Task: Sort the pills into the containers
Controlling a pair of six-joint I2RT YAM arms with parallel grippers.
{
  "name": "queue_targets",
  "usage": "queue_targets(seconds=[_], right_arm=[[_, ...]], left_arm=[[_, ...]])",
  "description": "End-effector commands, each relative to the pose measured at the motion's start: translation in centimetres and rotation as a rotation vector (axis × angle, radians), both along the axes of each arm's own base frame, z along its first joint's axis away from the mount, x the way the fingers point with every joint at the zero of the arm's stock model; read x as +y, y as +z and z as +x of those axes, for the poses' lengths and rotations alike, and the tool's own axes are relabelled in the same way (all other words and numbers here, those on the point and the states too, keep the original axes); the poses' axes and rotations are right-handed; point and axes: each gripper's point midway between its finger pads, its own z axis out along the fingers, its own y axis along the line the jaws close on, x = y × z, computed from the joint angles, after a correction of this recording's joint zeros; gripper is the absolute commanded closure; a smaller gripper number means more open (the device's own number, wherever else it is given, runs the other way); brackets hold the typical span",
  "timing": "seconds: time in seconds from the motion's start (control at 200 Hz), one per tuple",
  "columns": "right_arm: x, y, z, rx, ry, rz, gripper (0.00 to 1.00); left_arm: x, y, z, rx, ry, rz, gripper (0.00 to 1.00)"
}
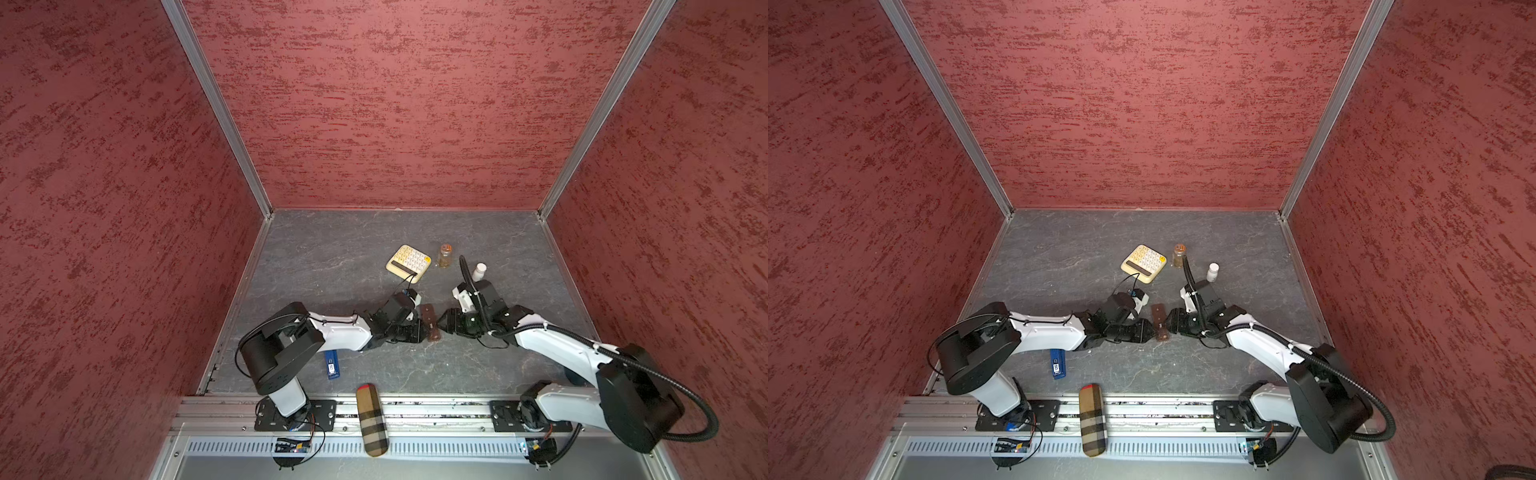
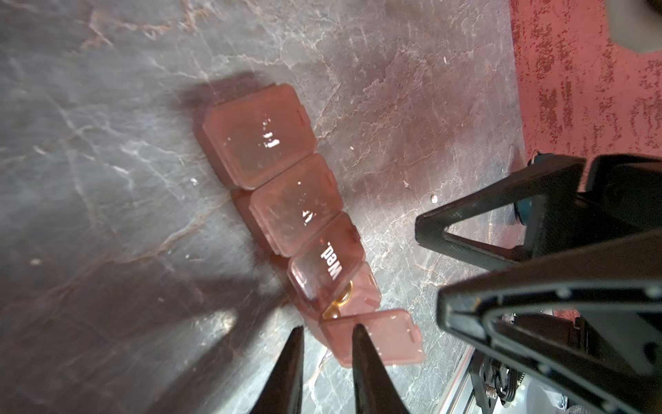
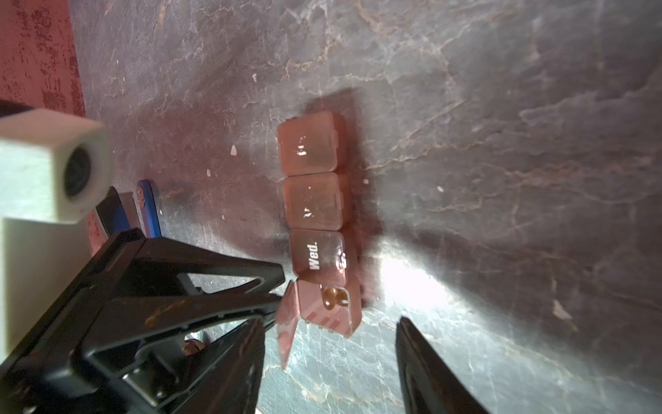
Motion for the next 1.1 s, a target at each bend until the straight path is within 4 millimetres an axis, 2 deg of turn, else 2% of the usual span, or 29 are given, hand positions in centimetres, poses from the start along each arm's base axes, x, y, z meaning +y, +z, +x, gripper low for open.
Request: queue_targets(seconds=[0.0,0.165,0.356,0.751,1.092], right_arm=[[0.7,1.0,0.0,-0.029,0.042,0.032,0.41],[0.9,0.6,-0.2,-0.024,0.077,0.031,0.41],[0.9,-1.0,-0.5,0.009,0.108,0.003,0.42],[1.6,-2.2,-0.2,0.025,0.146,0.002,0.65],[2.0,-2.3,0.1,0.015,0.171,0.010,0.69]], left_arm=[[-0.6,0.0,0.0,0.007,-0.011,-0.010,0.75],[-0.8,-0.3,0.1,0.014,-0.010,-0.004,0.74],[-0.8,-0.5,0.0,0.021,-0.011,0.001,0.74],[-0.9,-1.1,-0.1,0.037,-0.017,0.010,0.74],[-1.1,-1.5,-0.2,0.050,-0.025,0.010,0.74]])
